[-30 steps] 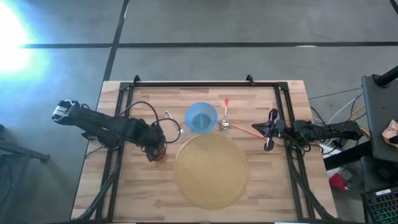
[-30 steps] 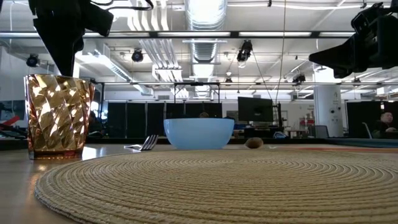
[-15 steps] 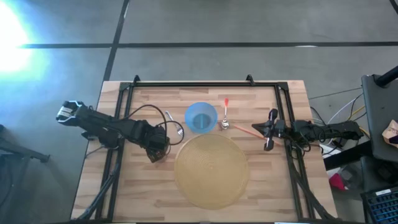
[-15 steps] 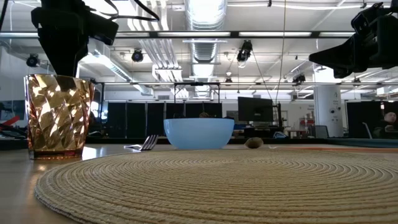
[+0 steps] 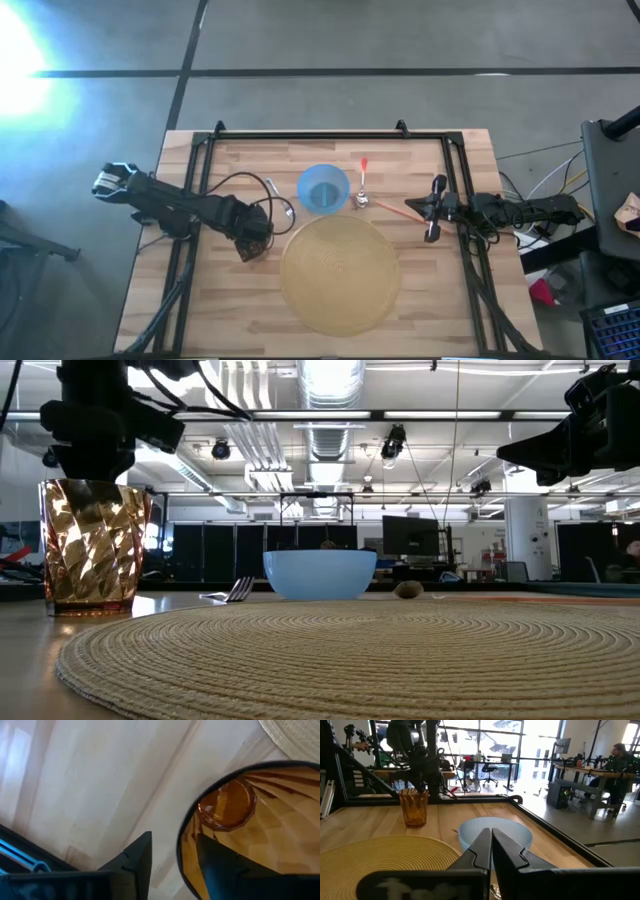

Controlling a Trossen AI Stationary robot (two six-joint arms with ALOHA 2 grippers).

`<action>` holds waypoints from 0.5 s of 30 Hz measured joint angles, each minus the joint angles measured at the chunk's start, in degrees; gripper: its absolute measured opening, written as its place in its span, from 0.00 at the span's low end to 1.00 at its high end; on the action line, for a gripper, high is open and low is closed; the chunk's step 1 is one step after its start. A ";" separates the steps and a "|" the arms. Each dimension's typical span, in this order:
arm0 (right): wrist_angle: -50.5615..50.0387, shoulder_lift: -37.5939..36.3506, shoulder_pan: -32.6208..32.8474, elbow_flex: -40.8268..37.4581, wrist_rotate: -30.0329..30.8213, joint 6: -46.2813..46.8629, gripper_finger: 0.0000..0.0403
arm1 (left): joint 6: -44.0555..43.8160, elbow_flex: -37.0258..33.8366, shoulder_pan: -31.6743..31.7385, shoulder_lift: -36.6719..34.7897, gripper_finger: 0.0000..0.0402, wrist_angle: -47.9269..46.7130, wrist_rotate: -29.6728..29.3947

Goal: Pick & Place Utensil
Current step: Put the orange cup on the brown mat

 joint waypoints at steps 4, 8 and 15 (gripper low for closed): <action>0.00 0.02 0.00 0.02 0.00 0.00 0.02 | -0.02 -0.21 0.00 0.00 0.27 0.30 1.40; -0.02 0.01 0.00 0.00 0.00 0.00 0.02 | 0.01 -0.32 0.00 -0.02 0.14 0.34 1.77; -0.02 0.00 0.00 0.01 0.00 0.00 0.02 | 0.68 0.02 0.06 -0.64 0.03 0.55 3.36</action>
